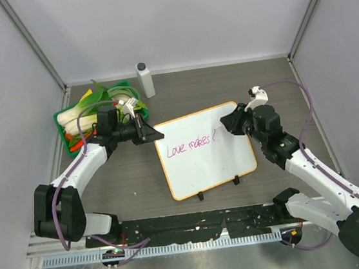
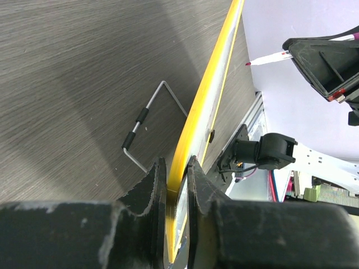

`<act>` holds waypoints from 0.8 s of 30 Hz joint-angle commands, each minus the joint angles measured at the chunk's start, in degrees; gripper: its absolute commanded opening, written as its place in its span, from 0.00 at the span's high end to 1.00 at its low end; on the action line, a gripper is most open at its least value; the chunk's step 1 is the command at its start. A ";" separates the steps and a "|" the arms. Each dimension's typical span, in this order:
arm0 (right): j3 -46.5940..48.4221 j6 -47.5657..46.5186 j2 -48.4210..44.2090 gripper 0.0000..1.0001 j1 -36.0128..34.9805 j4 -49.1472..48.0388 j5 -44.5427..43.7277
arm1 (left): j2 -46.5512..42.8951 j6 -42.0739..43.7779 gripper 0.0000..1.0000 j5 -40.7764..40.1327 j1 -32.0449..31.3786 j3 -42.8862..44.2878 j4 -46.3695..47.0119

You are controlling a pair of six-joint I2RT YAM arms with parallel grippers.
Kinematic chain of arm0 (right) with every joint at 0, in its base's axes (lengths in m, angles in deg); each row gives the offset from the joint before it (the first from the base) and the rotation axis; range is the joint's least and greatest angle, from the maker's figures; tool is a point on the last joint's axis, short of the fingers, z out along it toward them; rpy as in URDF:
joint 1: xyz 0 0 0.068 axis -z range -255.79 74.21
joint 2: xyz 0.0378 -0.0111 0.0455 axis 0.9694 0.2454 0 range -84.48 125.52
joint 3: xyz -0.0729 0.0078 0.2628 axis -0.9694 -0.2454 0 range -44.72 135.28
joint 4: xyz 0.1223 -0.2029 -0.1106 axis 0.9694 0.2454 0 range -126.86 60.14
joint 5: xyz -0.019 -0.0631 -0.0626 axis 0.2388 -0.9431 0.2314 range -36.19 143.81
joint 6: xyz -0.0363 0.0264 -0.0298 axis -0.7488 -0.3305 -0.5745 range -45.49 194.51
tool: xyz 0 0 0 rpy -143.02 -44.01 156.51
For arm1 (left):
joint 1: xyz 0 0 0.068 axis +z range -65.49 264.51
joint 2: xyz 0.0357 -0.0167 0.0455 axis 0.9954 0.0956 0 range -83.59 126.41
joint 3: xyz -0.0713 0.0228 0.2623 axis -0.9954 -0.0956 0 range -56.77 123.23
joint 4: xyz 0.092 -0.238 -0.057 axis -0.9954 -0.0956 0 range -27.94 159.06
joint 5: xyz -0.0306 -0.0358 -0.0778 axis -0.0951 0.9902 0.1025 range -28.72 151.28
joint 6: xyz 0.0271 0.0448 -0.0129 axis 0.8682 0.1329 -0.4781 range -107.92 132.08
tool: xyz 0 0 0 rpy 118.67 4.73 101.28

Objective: Write a sentence on the whiteboard

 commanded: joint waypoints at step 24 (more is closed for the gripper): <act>-2.97 -1.36 1.61 0.99 -0.03 -2.17 -3.07 | 2.47 7.02 1.00 -12.93 -0.26 -0.23 -7.74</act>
